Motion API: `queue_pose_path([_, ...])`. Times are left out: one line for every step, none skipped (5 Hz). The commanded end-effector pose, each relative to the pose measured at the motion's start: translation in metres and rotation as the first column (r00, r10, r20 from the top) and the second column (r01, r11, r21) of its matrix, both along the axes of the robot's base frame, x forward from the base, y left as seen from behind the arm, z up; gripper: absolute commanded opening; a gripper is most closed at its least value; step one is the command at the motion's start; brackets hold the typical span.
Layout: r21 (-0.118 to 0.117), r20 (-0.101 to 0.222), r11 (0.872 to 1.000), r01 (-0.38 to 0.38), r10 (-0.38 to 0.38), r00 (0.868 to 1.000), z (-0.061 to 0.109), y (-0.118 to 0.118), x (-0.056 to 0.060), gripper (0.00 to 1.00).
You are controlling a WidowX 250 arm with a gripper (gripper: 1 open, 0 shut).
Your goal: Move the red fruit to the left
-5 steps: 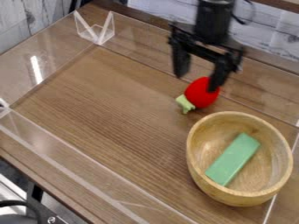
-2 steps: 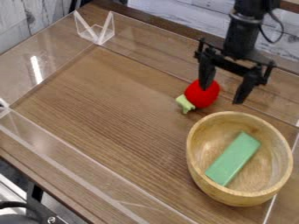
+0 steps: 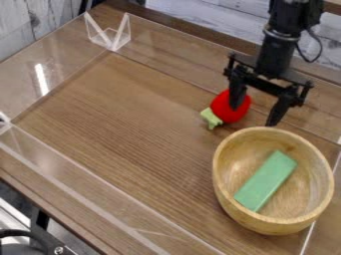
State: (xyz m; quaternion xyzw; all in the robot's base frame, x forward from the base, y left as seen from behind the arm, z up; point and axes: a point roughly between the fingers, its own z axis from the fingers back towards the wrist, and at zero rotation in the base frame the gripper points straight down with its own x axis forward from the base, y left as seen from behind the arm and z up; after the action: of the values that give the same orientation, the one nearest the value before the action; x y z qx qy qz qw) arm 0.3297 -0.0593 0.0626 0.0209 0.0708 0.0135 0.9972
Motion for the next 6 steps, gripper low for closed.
queue_pose_path([0.007, 0.044, 1.000, -0.008, 0.007, 0.999, 0.003, 0.013, 0.004, 1.00])
queue_pose_path([0.010, 0.053, 0.999, 0.036, -0.036, 0.998, 0.002, 0.005, 0.007, 1.00])
queue_pose_path([0.008, 0.065, 0.996, 0.086, -0.087, 0.994, 0.003, -0.005, 0.010, 1.00])
queue_pose_path([0.010, 0.072, 0.994, 0.111, -0.111, 0.991, 0.008, -0.007, 0.007, 1.00])
queue_pose_path([0.013, 0.075, 0.991, 0.133, -0.134, 0.988, 0.012, -0.010, 0.004, 1.00])
queue_pose_path([0.016, 0.077, 0.993, 0.119, -0.120, 0.990, 0.016, -0.009, 0.014, 1.00])
